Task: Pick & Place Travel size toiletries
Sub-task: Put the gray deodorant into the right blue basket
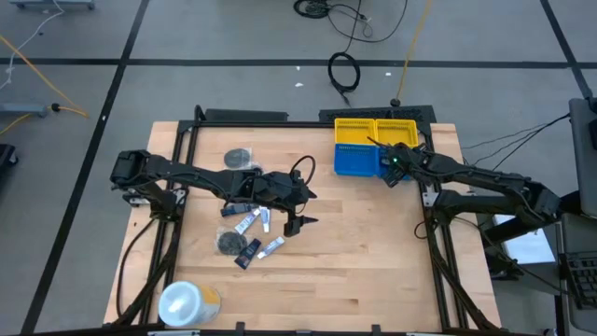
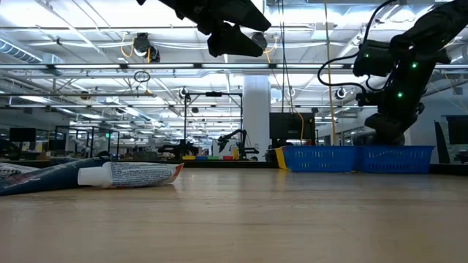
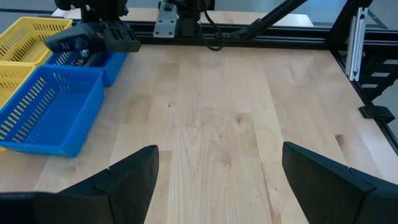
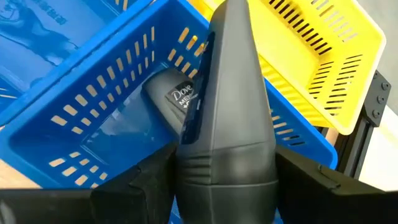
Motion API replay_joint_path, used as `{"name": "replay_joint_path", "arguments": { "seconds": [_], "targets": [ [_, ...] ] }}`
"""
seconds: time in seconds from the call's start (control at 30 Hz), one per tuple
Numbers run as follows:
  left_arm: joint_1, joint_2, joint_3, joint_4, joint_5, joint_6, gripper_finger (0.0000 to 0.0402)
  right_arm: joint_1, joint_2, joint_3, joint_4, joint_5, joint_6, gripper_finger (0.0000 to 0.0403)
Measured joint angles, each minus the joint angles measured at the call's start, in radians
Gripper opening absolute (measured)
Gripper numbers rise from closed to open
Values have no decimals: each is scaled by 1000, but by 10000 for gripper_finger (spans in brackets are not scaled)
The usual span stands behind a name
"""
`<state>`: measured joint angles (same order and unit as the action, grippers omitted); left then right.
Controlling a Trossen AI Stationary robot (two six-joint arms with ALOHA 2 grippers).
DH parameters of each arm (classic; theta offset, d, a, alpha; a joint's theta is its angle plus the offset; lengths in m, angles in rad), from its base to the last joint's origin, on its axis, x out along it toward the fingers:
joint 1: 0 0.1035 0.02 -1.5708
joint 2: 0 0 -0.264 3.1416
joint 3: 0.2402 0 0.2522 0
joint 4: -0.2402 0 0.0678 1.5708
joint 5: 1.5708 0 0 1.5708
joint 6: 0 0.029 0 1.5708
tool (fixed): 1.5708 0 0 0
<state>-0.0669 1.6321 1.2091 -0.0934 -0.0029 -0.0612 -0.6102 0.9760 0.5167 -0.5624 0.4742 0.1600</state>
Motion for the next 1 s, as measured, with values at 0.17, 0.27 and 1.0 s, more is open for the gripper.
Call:
{"name": "replay_joint_path", "arguments": {
  "seconds": [0.17,0.27,1.0],
  "targets": [
    [0,0,0,1,0,0,335,0,0,0,14,-2,-16,202],
    [0,0,0,0,0,0,335,0,0,0,14,-4,-23,210],
    [0,0,0,-1,0,-3,335,3,-102,0,80,-7,-49,263]
  ]
}}
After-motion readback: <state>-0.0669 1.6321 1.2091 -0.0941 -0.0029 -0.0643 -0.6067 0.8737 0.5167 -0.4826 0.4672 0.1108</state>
